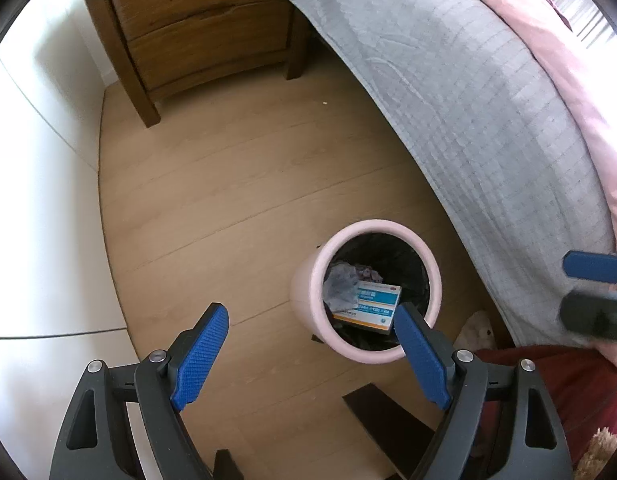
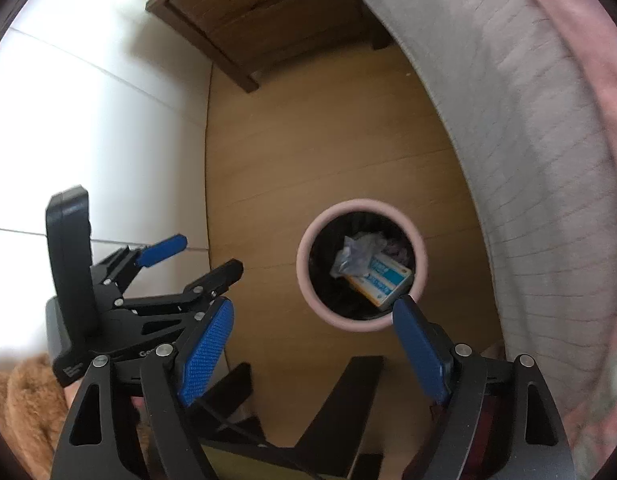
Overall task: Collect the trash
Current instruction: 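Move both open tools back over the pink-labelled bottle and clear bag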
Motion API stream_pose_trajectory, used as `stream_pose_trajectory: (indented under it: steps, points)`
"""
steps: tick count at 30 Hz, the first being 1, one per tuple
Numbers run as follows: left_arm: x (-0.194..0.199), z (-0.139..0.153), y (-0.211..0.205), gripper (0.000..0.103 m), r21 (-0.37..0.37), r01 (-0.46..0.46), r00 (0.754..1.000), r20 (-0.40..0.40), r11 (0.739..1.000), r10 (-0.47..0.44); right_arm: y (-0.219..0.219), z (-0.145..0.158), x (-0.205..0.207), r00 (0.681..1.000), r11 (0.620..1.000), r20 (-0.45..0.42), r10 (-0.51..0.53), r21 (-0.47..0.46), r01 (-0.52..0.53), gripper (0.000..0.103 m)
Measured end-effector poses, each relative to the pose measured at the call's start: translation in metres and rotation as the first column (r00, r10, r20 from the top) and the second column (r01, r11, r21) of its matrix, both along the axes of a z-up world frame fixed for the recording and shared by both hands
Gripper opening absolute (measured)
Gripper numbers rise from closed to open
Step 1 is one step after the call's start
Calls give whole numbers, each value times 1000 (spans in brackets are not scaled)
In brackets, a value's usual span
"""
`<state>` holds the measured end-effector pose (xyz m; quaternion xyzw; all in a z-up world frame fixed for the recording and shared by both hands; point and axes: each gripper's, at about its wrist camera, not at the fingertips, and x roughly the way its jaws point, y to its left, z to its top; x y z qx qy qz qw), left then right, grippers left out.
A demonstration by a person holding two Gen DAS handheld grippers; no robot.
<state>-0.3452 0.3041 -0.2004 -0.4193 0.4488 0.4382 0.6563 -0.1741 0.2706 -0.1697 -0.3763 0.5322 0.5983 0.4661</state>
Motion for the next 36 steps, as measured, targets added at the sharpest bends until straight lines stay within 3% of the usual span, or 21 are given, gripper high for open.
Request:
stream_pose_trajectory:
  steps: [5, 9, 13, 16, 20, 21, 23, 25, 28, 31, 36]
  points:
    - [13, 7, -4, 85, 20, 40, 999, 7, 999, -40, -20, 25, 40, 991, 991, -34, -129, 21, 129, 81]
    - [33, 27, -7, 85, 74, 94, 995, 23, 993, -96, -51, 67, 67, 979, 974, -46, -198, 106, 202, 81]
    - [69, 61, -13, 86, 143, 170, 980, 76, 975, -182, -98, 104, 103, 954, 935, -65, -292, 190, 299, 81]
    - [107, 90, -23, 86, 195, 254, 953, 114, 947, -279, -149, 131, 143, 911, 876, -71, -407, 253, 411, 81]
    - [174, 130, -45, 86, 262, 399, 885, 140, 879, -444, -218, 158, 193, 824, 775, -40, -565, 317, 547, 81]
    - [197, 142, -55, 87, 285, 443, 856, 147, 850, -496, -233, 163, 205, 800, 749, -36, -598, 328, 575, 81]
    - [229, 159, -71, 89, 314, 506, 809, 149, 803, -568, -274, 175, 233, 731, 678, -15, -683, 359, 641, 81]
    - [272, 177, -94, 90, 348, 584, 741, 138, 733, -657, -307, 182, 256, 667, 615, -7, -745, 379, 691, 81]
    - [323, 200, -124, 90, 384, 651, 663, 134, 655, -737, -358, 190, 300, 553, 492, -55, -831, 391, 778, 81]
    - [364, 219, -148, 96, 405, 681, 606, 158, 610, -780, -398, 197, 345, 441, 364, -120, -889, 401, 841, 81]
    - [411, 229, -186, 98, 425, 715, 549, 151, 555, -822, -414, 203, 403, 372, 280, -159, -915, 414, 866, 81]
